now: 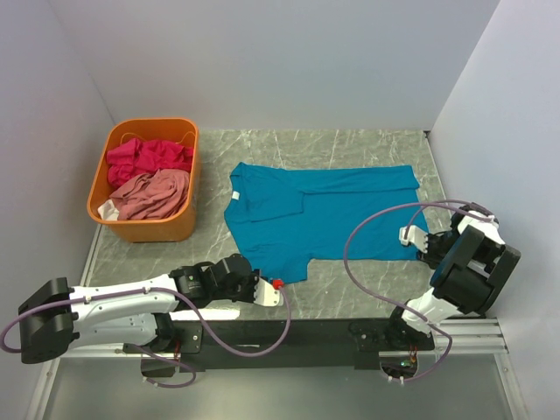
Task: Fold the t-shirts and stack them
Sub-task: Fold the tshirt
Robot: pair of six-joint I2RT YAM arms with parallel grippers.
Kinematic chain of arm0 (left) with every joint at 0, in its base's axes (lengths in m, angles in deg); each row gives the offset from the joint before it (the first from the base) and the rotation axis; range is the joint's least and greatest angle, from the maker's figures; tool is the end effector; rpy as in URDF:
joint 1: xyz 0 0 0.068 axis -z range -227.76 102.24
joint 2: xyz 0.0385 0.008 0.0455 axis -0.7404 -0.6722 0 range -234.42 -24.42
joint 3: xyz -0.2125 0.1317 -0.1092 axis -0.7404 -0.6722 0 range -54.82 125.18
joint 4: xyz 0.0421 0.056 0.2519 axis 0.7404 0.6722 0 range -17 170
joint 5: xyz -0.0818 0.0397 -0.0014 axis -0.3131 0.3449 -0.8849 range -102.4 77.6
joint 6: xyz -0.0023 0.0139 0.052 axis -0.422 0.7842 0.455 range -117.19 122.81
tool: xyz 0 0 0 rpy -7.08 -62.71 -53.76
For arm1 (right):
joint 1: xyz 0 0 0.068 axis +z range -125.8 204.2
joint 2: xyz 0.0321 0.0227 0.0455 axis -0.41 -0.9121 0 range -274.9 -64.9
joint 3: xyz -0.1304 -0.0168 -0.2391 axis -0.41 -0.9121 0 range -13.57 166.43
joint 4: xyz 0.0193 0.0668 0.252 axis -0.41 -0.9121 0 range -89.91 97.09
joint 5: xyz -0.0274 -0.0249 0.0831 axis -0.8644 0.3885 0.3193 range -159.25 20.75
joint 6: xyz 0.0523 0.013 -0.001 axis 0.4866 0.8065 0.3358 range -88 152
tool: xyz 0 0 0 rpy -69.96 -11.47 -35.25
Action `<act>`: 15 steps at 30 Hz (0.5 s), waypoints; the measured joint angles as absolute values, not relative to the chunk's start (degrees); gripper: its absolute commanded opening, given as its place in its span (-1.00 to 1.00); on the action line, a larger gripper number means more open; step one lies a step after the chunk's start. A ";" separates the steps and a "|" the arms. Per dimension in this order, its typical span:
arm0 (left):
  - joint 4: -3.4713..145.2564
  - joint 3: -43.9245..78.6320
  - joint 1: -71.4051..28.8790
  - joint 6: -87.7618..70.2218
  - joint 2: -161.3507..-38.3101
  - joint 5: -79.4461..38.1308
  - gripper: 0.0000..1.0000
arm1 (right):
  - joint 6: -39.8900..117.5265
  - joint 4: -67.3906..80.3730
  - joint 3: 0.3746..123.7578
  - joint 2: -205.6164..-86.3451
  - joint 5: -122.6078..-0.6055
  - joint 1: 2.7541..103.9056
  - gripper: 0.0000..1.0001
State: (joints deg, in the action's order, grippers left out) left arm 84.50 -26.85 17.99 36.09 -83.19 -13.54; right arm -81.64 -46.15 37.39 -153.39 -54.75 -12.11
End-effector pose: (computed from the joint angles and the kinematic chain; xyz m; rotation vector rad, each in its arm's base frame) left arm 0.0837 -0.1874 0.1916 1.7783 1.5044 -0.3102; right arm 0.2006 -0.1364 0.1673 -1.8088 2.2648 0.1144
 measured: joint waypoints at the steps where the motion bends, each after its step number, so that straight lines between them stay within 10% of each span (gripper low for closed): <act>1: 84.46 -26.85 17.99 36.09 -83.19 -13.54 -0.99 | -81.64 -45.88 37.39 -153.72 -54.79 -12.33 -0.28; 15: 84.42 -26.85 17.78 36.06 -83.58 -13.52 -0.99 | -81.64 -42.32 37.52 -156.38 -54.83 -13.16 -0.32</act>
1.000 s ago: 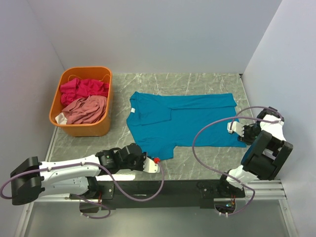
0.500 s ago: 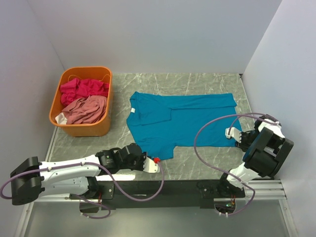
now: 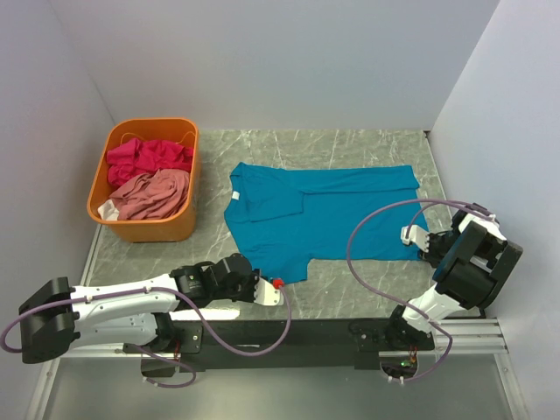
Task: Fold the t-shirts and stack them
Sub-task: Fold the tshirt
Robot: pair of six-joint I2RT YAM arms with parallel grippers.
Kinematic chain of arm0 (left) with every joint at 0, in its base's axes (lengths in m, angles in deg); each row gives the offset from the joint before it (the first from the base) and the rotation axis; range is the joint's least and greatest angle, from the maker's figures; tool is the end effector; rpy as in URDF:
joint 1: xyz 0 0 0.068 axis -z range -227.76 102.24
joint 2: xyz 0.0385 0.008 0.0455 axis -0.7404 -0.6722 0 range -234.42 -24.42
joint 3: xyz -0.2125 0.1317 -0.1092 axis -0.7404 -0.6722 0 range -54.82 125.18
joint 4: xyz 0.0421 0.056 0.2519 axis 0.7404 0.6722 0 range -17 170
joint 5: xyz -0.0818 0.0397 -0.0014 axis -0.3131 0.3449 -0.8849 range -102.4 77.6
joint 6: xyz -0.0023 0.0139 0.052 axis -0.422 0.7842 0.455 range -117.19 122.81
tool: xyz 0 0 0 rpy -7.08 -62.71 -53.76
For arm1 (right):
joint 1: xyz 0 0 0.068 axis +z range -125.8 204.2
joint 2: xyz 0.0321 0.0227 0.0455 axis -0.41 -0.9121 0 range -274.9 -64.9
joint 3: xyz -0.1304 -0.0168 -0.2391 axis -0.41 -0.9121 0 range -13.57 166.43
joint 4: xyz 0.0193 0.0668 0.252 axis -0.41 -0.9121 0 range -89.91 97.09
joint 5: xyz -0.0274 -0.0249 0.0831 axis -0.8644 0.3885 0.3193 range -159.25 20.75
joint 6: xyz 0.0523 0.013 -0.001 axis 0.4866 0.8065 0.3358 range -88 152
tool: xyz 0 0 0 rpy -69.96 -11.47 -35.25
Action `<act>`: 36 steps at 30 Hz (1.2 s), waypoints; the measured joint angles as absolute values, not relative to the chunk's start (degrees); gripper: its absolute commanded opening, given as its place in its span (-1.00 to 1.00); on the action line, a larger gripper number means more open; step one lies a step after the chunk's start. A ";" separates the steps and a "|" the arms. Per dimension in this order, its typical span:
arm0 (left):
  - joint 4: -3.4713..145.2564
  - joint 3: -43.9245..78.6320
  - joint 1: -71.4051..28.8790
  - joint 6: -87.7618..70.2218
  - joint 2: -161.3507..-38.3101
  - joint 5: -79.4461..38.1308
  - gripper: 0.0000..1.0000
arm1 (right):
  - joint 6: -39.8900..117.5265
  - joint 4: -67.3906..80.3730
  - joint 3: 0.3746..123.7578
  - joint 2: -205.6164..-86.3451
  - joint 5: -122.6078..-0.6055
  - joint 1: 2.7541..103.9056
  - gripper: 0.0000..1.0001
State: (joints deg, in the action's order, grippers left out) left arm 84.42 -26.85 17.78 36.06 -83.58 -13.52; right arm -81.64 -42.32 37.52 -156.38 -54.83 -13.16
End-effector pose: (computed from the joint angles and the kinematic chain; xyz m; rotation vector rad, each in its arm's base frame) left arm 0.0846 -0.1877 0.1904 1.7789 1.5116 -0.3068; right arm 0.2062 -0.1463 0.1559 -1.7888 2.2772 0.0869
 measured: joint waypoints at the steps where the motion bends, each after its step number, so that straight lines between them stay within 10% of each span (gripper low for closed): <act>1: 84.39 -26.85 17.71 36.06 -83.58 -13.52 -0.99 | -81.64 -42.32 37.52 -156.40 -54.83 -13.16 -0.33; 14: 84.33 -26.85 17.67 36.00 -83.51 -13.52 -0.99 | -81.84 -42.32 39.07 -157.98 -54.57 -13.18 -1.00; 36: 80.66 -26.98 15.02 35.89 -76.54 -13.57 -0.99 | -81.84 -53.80 47.73 -158.02 -44.93 -15.81 -1.00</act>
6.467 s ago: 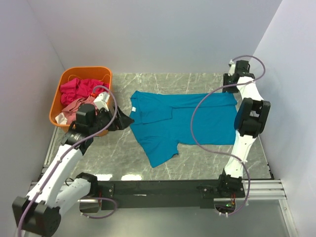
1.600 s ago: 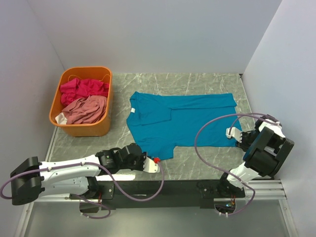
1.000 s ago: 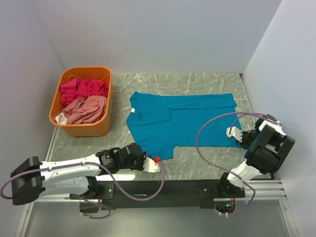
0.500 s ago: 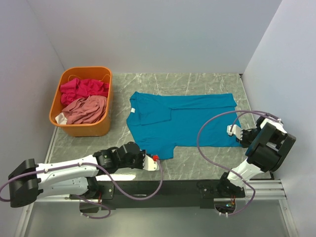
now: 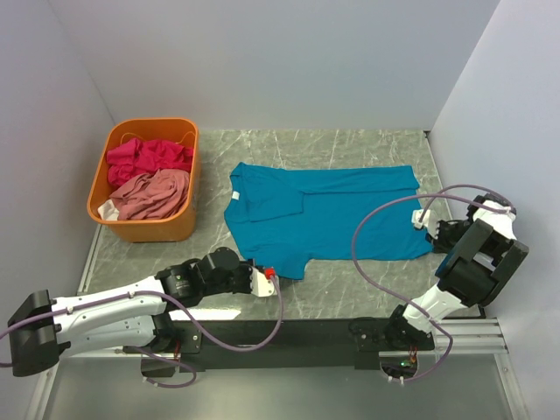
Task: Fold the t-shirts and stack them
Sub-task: Fold the tshirt
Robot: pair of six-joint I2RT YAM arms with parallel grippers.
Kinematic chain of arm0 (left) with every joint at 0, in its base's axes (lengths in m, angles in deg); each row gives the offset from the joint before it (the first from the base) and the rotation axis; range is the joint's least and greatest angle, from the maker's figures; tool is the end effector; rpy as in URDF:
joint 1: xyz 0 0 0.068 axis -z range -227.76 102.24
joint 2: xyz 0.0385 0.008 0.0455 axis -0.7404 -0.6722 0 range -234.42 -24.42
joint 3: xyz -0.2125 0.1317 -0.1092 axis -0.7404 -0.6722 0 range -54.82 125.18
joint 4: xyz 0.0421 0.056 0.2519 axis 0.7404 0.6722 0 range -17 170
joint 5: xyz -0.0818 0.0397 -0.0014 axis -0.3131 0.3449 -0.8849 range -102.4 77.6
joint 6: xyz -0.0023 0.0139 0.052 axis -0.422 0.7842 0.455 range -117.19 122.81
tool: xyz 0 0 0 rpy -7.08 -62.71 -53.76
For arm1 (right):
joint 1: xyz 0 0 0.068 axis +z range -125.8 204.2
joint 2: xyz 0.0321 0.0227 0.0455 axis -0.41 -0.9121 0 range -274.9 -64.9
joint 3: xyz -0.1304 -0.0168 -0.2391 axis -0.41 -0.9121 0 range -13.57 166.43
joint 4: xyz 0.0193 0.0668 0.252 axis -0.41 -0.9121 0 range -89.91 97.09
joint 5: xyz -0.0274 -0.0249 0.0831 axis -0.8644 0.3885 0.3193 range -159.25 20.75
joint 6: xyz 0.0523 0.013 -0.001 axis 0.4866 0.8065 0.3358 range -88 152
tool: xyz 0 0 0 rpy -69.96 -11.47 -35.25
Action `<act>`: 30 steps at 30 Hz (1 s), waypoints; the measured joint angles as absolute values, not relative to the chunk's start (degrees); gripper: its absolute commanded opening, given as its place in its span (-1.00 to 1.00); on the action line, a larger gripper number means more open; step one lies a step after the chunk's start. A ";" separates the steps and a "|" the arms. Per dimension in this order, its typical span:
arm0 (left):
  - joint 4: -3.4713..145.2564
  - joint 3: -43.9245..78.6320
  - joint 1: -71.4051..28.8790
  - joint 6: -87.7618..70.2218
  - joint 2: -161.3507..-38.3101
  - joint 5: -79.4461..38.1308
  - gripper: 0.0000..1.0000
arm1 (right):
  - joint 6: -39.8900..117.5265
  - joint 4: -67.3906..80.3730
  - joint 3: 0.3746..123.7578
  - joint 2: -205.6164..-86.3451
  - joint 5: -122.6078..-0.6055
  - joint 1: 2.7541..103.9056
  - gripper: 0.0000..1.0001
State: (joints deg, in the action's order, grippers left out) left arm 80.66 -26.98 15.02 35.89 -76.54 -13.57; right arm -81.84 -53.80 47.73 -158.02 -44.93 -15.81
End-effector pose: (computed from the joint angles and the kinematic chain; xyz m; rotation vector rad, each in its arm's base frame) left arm 0.0903 -0.1771 0.2178 1.6011 1.4286 -0.3264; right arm 0.2156 -0.1618 0.1926 -1.6297 2.1928 0.1961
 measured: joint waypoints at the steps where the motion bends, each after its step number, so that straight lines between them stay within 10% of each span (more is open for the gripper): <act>1: 80.57 -26.98 14.89 35.89 -76.52 -13.59 -0.99 | -81.84 -54.12 48.32 -157.80 -44.54 -15.98 -1.00; 28: 72.96 -23.53 -0.02 33.53 -78.71 -20.19 -0.99 | -81.84 -53.82 52.69 -156.58 -35.36 -16.57 -1.00; 30: 72.79 -22.57 -0.45 33.64 -79.45 -20.56 -0.99 | -81.84 -53.95 53.17 -156.58 -35.49 -16.57 -0.77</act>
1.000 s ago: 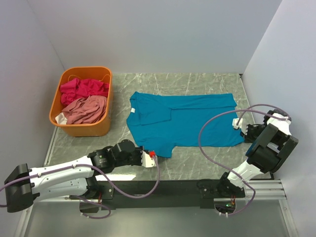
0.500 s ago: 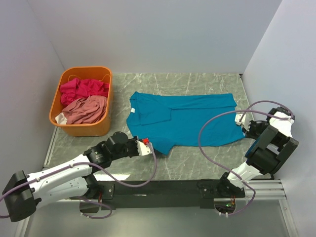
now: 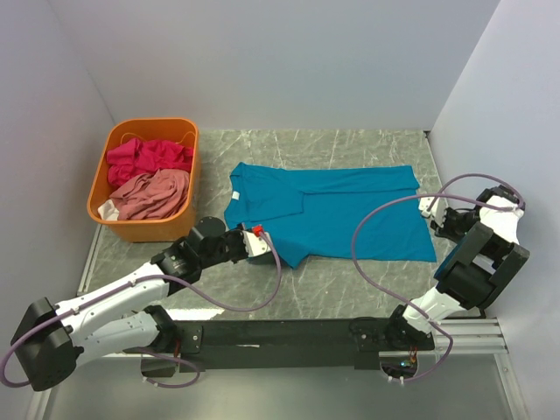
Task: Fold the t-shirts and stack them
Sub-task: Fold the tshirt
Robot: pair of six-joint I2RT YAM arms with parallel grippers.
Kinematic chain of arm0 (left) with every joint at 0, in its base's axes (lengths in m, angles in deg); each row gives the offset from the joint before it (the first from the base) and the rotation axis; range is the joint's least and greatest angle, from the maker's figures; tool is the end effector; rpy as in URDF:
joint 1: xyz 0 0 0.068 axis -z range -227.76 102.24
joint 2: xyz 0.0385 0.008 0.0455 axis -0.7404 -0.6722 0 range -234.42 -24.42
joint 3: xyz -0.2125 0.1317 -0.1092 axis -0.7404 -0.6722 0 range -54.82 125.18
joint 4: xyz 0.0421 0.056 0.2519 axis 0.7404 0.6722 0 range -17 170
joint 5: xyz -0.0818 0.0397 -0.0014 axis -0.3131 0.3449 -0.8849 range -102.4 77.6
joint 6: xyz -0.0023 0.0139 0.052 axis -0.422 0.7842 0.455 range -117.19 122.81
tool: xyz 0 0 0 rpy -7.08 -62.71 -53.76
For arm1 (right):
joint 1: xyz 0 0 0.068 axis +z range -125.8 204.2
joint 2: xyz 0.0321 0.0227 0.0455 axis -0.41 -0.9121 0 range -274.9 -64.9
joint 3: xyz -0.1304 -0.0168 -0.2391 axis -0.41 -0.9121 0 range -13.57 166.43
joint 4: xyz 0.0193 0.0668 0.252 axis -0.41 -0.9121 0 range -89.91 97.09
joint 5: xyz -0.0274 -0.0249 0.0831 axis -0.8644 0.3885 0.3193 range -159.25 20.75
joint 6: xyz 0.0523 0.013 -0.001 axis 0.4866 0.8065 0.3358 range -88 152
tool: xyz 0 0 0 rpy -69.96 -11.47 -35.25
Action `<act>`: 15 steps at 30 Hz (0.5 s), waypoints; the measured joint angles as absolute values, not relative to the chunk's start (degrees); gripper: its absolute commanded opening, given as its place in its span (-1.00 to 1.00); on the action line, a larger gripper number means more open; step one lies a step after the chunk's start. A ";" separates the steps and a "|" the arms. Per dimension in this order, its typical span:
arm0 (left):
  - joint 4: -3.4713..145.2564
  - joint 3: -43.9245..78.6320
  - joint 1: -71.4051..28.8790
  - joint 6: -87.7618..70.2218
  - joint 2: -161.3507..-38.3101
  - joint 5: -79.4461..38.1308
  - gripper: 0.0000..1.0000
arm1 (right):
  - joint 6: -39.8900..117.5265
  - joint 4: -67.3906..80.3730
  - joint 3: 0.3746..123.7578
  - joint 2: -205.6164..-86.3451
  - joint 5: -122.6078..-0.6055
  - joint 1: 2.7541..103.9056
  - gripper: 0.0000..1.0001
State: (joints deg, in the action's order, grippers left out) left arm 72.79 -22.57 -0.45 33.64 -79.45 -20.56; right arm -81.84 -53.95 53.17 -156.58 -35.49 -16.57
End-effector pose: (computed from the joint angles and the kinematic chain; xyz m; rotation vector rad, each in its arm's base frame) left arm 0.1445 -0.1641 0.2483 1.3164 1.4724 -0.3280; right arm 0.2268 -0.1695 0.2252 -1.5402 2.0333 0.0828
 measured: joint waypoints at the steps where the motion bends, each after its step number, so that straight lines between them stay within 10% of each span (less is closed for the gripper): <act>1: 72.74 -22.13 -0.61 33.66 -79.76 -20.65 -0.99 | -81.79 -54.21 53.19 -156.58 -35.86 -16.57 -0.64; 6: 72.70 -21.80 -0.93 33.73 -79.93 -21.59 -0.99 | -81.84 -52.55 47.71 -156.21 -40.82 -16.57 -0.16; 15: 72.72 -21.80 -1.31 33.68 -79.93 -22.24 -0.99 | -81.86 -48.88 43.10 -156.23 -46.77 -14.47 -0.03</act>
